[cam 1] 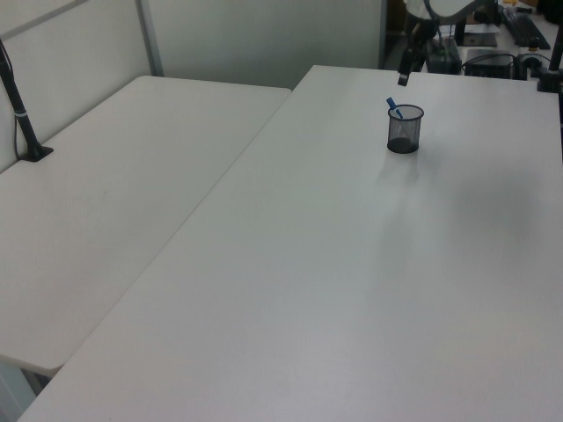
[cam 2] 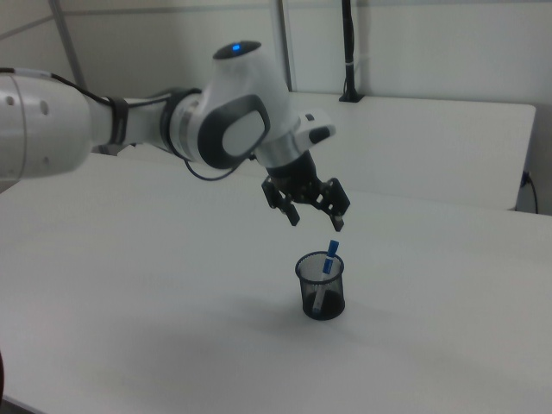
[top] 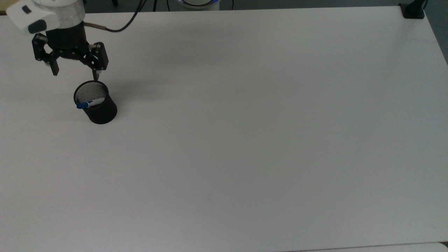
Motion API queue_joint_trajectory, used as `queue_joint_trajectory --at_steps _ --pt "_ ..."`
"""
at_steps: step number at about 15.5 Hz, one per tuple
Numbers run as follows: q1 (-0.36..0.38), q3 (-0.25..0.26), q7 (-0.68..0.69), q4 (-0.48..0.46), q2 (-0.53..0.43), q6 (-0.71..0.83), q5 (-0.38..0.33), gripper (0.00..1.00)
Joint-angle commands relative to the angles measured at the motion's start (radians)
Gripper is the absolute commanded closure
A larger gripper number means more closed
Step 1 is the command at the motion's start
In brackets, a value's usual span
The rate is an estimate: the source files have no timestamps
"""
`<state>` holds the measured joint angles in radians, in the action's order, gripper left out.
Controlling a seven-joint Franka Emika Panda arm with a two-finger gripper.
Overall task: Remove the marker
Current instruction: 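Lower the gripper over the cup and close on the blue marker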
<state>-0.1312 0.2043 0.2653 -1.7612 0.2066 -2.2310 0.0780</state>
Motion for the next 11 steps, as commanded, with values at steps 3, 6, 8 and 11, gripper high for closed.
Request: queue_joint_trajectory --at_steps 3,6,8,11 --pt "0.002 0.004 -0.052 -0.075 0.06 -0.211 -0.009 0.03" --pt "0.004 0.004 -0.099 -0.092 0.088 -0.285 -0.01 0.19" --pt "0.002 0.003 -0.103 -0.092 0.091 -0.288 -0.01 0.51" --pt "0.001 0.003 -0.103 -0.087 0.096 -0.288 -0.018 0.93"
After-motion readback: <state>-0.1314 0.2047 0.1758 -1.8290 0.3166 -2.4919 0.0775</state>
